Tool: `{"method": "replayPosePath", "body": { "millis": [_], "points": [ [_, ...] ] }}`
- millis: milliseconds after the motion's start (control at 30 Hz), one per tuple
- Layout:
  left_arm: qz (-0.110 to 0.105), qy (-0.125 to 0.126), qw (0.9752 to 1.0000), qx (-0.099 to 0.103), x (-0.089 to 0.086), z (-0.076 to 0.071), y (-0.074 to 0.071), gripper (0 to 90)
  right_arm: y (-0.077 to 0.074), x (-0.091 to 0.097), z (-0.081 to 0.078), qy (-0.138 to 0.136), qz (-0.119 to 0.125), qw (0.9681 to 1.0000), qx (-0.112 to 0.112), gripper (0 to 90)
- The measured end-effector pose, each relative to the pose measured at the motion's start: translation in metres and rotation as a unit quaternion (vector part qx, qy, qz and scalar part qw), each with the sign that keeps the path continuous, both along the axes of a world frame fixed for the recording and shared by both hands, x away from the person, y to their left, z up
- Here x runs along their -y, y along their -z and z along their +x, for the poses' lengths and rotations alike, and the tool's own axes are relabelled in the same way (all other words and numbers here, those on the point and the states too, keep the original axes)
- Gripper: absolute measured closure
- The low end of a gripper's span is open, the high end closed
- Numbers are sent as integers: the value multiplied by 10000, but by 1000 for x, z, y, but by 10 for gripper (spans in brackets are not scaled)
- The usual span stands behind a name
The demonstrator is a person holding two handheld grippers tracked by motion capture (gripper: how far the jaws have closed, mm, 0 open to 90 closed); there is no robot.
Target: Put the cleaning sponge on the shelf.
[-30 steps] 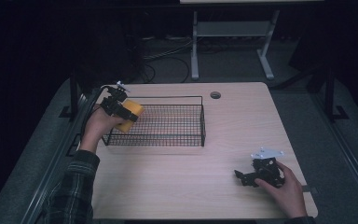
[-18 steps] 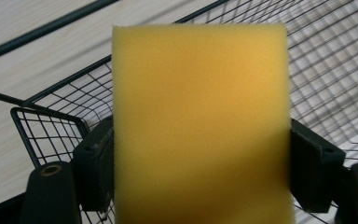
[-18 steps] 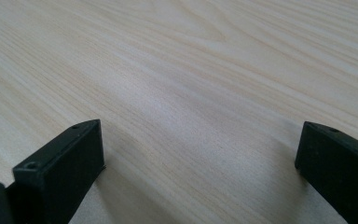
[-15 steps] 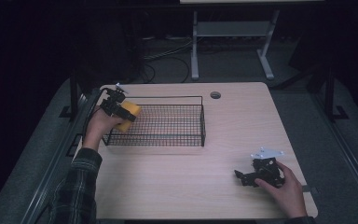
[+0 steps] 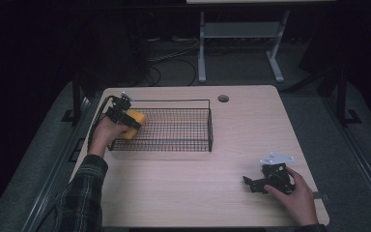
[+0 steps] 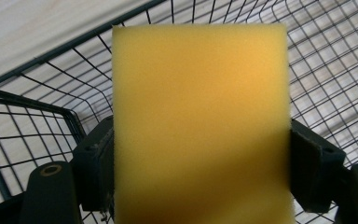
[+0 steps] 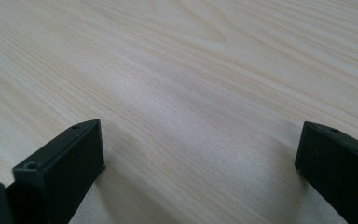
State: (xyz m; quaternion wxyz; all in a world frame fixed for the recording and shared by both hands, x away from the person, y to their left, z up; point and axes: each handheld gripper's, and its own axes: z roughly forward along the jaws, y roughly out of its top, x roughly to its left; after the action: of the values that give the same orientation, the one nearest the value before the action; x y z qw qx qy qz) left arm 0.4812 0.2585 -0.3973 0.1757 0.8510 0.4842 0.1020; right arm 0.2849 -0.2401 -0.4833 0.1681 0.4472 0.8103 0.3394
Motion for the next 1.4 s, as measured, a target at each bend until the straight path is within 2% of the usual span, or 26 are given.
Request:
{"method": "replayPosePath", "body": {
  "millis": [700,900,1167,1400],
  "points": [
    [133,50,9996,-225,0,0,17,226,0,0,0,-2,-2,10000,2,4],
    [155,64,9995,-272,0,-1,18,222,0,0,0,-2,-5,10000,1,3],
    [176,109,9995,-253,1,-2,18,174,0,0,0,-2,-2,10000,2,3],
    [166,103,9997,-164,0,-3,13,173,0,0,0,-2,-2,10000,2,3]
  ]
}}
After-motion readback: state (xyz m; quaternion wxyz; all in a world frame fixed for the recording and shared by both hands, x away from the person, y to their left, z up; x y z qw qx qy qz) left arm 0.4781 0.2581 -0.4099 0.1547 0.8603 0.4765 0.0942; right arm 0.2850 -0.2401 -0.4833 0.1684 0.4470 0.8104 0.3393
